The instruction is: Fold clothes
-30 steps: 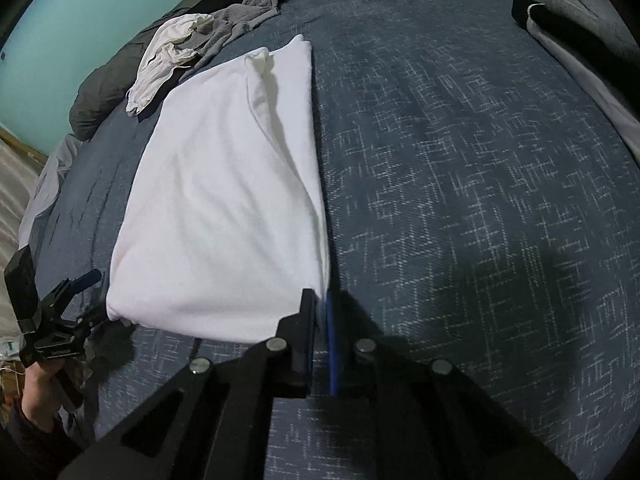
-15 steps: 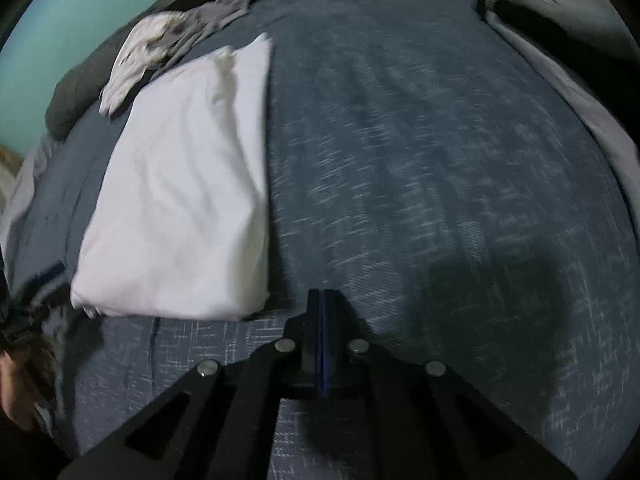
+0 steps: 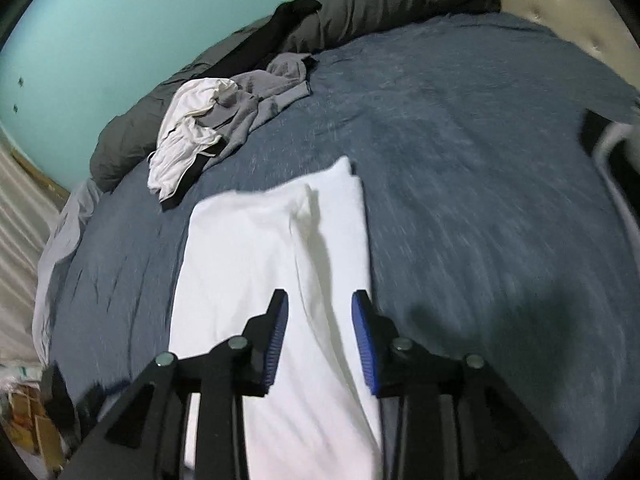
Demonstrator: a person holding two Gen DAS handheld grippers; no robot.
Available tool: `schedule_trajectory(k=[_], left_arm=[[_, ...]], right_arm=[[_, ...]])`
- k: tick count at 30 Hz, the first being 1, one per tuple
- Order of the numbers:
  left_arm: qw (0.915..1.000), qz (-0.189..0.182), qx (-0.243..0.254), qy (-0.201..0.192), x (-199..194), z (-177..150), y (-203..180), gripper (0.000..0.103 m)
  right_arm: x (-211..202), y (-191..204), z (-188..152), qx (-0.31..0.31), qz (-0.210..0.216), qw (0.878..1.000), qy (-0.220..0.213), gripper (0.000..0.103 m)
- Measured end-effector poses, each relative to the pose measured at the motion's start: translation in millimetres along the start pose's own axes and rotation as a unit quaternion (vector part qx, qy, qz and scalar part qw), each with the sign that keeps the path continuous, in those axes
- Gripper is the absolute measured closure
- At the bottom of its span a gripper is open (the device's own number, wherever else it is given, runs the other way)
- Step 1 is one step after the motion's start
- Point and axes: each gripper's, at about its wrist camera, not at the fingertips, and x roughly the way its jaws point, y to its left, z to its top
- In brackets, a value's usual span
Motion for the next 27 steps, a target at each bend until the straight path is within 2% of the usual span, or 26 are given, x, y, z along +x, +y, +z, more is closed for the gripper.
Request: schedule_trajectory(k=[7,17,20,25,27], left_arm=[[1.0,0.004,-0.008,-0.003,-5.6,-2.0,9.6,0.0],[0.9999,0.006,-0.012,-0.003,-4.2,-0.9,15.3,0.0],[0.9999,0.007,-0.014,0.002,-1.3,-1.9,17.3,0.0],[0.9999,0.009,-0.014,0.002,-1.4,-2.8,16.1,0.0],[0.9999,0.01,-0.01,0.004,-1.7,-4.0,13.8,0.0]], right_arm=[[54.8,17.4,58.4,0.025,-0.004,0.999,0.021,0.069],[109.1,24.6,87.6,0.018,-0.034,0.999,0.037,0.069],[116.5,25.3,87.6,0.013,-0.032,0.999,0.034,0.095],[103.7,32.5,87.4,-0.029,-0.059,0.998,-0.024,0.099],[107.3,35.8,86.5,-0.051,-0.082,0.995,-0.022,0.1]])
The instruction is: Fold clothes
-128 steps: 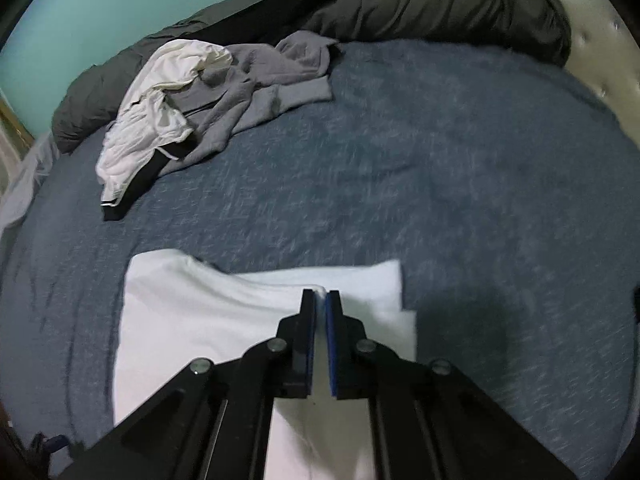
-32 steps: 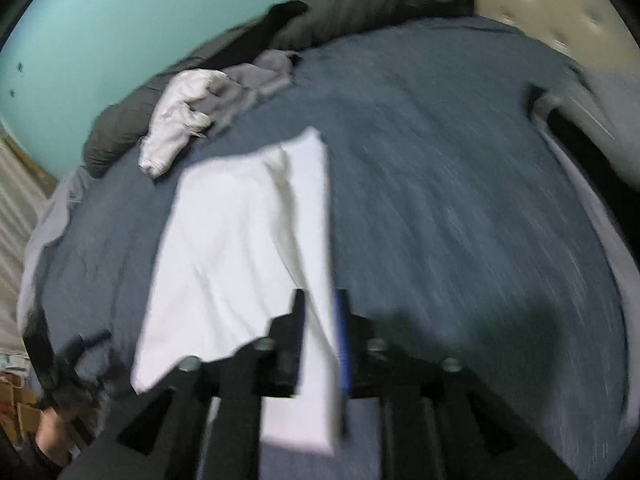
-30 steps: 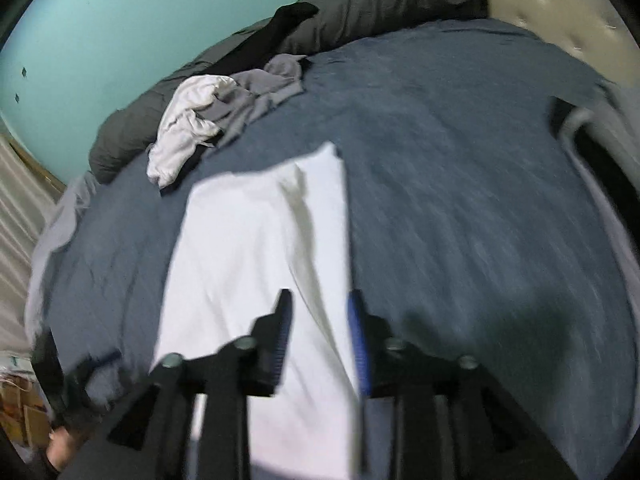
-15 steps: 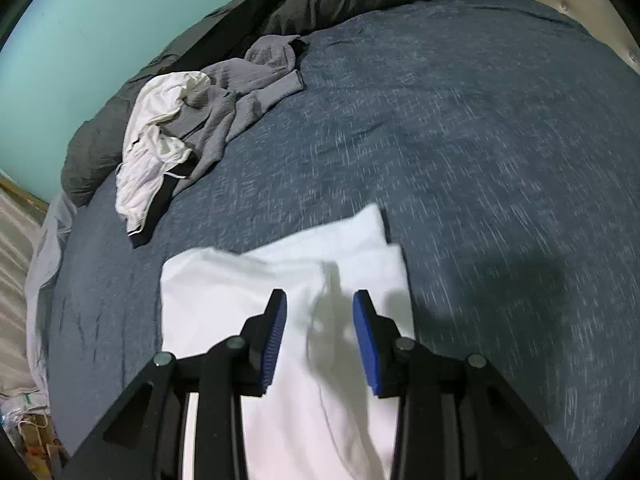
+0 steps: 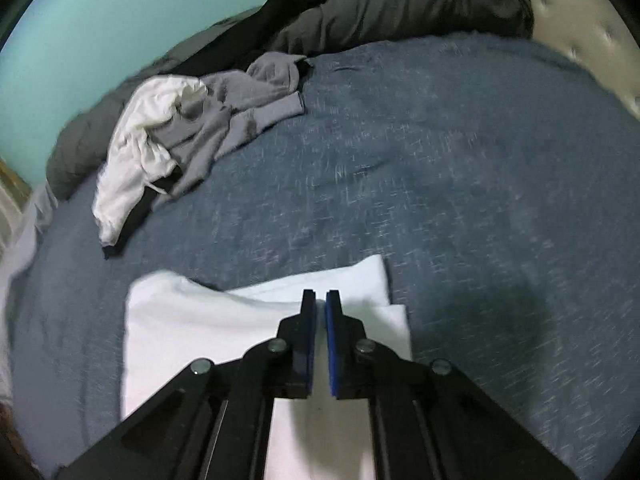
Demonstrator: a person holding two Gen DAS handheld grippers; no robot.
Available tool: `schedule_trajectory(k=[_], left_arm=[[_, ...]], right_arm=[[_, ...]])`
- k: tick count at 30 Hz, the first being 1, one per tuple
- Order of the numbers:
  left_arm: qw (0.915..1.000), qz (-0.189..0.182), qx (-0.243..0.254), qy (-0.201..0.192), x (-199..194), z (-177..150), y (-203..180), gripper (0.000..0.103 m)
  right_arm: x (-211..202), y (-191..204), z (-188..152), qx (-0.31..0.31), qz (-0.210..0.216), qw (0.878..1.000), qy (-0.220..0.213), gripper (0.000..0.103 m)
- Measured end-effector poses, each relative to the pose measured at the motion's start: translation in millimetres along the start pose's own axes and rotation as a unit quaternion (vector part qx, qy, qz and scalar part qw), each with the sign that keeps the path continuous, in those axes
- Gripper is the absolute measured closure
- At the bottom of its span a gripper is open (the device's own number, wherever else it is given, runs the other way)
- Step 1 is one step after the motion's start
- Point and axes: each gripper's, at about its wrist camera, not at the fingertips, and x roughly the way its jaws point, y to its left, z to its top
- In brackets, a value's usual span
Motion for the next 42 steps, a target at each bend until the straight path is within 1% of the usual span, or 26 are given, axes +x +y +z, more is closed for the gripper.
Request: schedule_trajectory(k=[2,4,6,8,9,10,12,15,17,20,22,23,26,29,32,36,37,40,42], left_arm=[[1.0,0.002,0.0,0.003,0.8,-2.2,0.5,0.0],[1.0,0.004,0.0,0.006,1.5,-4.3,1.2,0.0],[1.0,0.005,-0.004,0.007,1.1,-4.9,3.0,0.0],[1.0,0.005,-0.007,0.004,-1.4,-5.1,2.7,0.0],[0.9999,0.005,-0.009,0.003,-2.7,-5.3,2.6,0.0],[0.9999,0.005,-0.01,0.001,-4.0,-5.4,2.4,0.0],[0.9999,0.006,-0.013,-0.002,-7.3,-6.1,0.9,0.0],[0.9998,0.006,-0.016,-0.008,-13.8,-7.7,-3.6,0.0],[0.9998,0.007,-0.017,-0.012,-17.2,-8.4,-8.2,0.0],[0.9997,0.005,-0.019,-0.016,-20.2,-8.5,-12.8,0.0],[0.9996,0.003,-0.018,-0.02,-23.0,-8.5,-17.1,0.0],[0.9996,0.003,-0.018,-0.022,-24.2,-8.6,-19.1,0.0],[0.9995,0.003,-0.021,-0.024,-24.4,-8.4,-22.0,0.0],[0.9992,0.004,-0.029,-0.028,-26.4,-8.9,-24.1,0.0],[0.999,0.003,-0.036,-0.029,-25.8,-8.7,-27.3,0.0],[0.9979,-0.01,-0.058,-0.026,-24.8,-8.9,-29.0,0.0],[0.9976,-0.013,-0.063,-0.024,-23.6,-8.6,-28.9,0.0],[0.9972,-0.014,-0.071,-0.019,-19.4,-6.0,-29.5,0.0],[0.997,-0.015,-0.073,-0.02,-18.4,-2.7,-30.5,0.0]], right_arm=[[5.7,1.1,0.3,-0.018,-0.026,0.999,0.004,0.102],[14.5,-3.7,1.4,-0.013,-0.028,0.999,0.022,0.102],[13.4,-9.4,2.4,-0.003,-0.029,0.999,0.022,0.102],[-0.3,-17.0,1.9,0.017,0.009,1.0,-0.006,0.102],[-4.5,-19.9,0.9,0.023,0.028,0.999,-0.008,0.101],[-7.5,-22.3,-1.4,0.025,0.041,0.999,-0.004,0.099],[-12.0,-26.8,-7.3,0.031,0.06,0.998,0.005,0.092],[-26.1,-31.9,-24.1,0.048,0.109,0.993,0.002,0.086],[-30.8,-29.9,-33.4,0.043,0.126,0.991,0.006,0.08],[-28.7,-16.4,-45.6,0.005,0.095,0.995,0.034,0.08],[-24.5,-16.6,-51.7,-0.001,0.067,0.997,0.046,0.086],[-23.5,-18.4,-53.1,-0.002,0.046,0.998,0.049,0.089],[-30.1,-27.7,-55.6,0.006,-0.002,0.999,0.039,0.089],[-54.9,-30.7,-60.5,0.018,0.018,1.0,0.006,0.089],[-74.7,-21.1,-76.5,-0.001,0.039,0.999,0.004,0.089],[-103.2,-18.2,-115.0,0.004,0.081,0.997,0.004,0.088],[-106.6,-19.9,-123.0,0.009,0.083,0.997,0.008,0.088],[-119.1,-30.2,-149.3,0.027,0.081,0.996,0.015,0.08],[-126.4,-40.2,-163.5,0.042,0.078,0.996,0.024,0.065]])
